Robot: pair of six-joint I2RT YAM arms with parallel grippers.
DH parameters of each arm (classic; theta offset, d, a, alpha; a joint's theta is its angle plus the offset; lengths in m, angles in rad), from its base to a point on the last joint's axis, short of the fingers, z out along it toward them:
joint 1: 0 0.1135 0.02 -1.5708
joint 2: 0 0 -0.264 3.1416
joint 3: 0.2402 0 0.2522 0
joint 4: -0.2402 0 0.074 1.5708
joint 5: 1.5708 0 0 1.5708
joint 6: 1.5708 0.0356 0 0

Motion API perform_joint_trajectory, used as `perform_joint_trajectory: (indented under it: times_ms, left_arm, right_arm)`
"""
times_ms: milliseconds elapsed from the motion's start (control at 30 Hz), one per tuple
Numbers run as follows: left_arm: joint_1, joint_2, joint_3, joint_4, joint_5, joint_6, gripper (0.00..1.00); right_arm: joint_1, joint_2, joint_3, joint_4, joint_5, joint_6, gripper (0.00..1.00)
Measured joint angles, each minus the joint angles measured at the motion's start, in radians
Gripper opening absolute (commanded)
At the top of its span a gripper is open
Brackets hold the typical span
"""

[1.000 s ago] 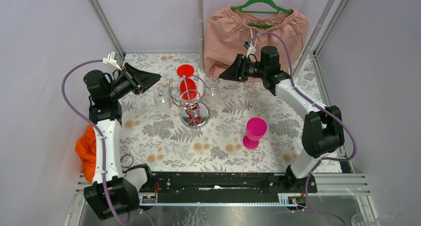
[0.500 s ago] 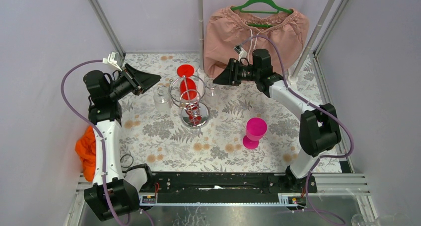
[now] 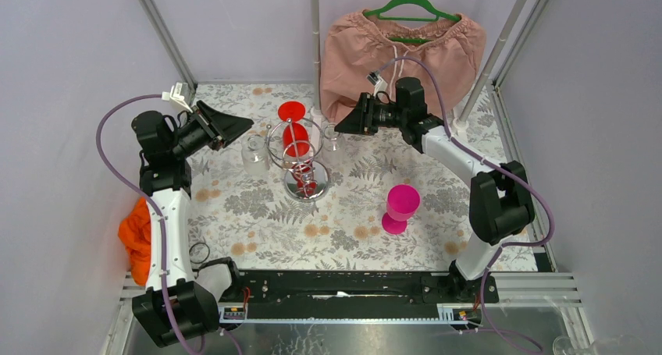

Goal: Take the wine glass off the wine glass rack

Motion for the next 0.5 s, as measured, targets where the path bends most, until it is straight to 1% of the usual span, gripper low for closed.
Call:
perform_joint_trajectory:
  times_ms: [167, 400, 500]
  left_arm:
    - [0.000, 0.000, -0.008, -0.001, 0.000, 0.006, 0.41]
    - [0.000, 0.001, -0.010, -0.002, 0.000, 0.013, 0.41]
    - [0.000, 0.001, -0.010, -0.003, 0.000, 0.016, 0.41]
  right_arm:
    - [0.003, 0.009, 0.000, 0.002, -0.001, 0.008, 0.32]
    - [0.008, 0.010, 0.000, 0.026, -0.002, 0.024, 0.27]
    - [0.008, 0.010, 0.000, 0.028, -0.001, 0.033, 0.22]
